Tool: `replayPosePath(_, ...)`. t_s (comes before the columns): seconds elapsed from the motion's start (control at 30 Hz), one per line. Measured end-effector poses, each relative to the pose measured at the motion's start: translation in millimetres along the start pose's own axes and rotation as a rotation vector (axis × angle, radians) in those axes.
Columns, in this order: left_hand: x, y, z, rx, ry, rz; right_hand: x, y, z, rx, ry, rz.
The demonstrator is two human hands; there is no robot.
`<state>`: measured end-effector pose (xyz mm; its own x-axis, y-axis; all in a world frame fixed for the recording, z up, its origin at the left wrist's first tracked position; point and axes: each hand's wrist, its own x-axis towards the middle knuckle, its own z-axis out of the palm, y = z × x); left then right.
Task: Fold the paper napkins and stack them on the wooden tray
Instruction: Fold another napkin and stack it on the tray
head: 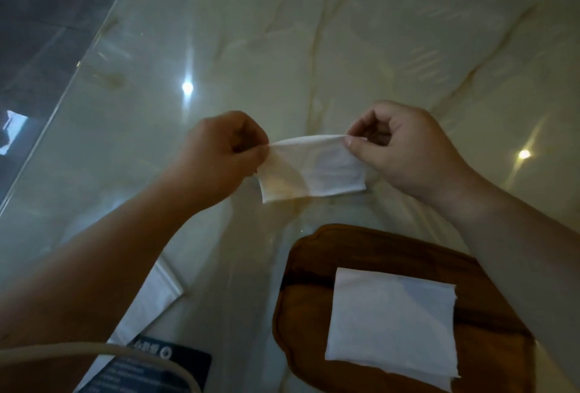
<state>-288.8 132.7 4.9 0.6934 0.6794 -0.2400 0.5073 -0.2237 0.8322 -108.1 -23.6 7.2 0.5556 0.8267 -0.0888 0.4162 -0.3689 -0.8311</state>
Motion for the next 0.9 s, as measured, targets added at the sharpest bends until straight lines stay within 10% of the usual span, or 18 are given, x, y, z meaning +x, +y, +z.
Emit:
replayPosePath(0.3, -47.1, 45.2, 26.3, -0.373, -0.066, -0.039, -74.5, -1.3, -41.3, 0.303, 0.054, 0.126)
replayPosePath(0.9, -116.2, 32.3, 81.7, 0.118, -0.323, -0.108, -177.9, 38.9, -35.1, -0.109, -0.059, 0.171)
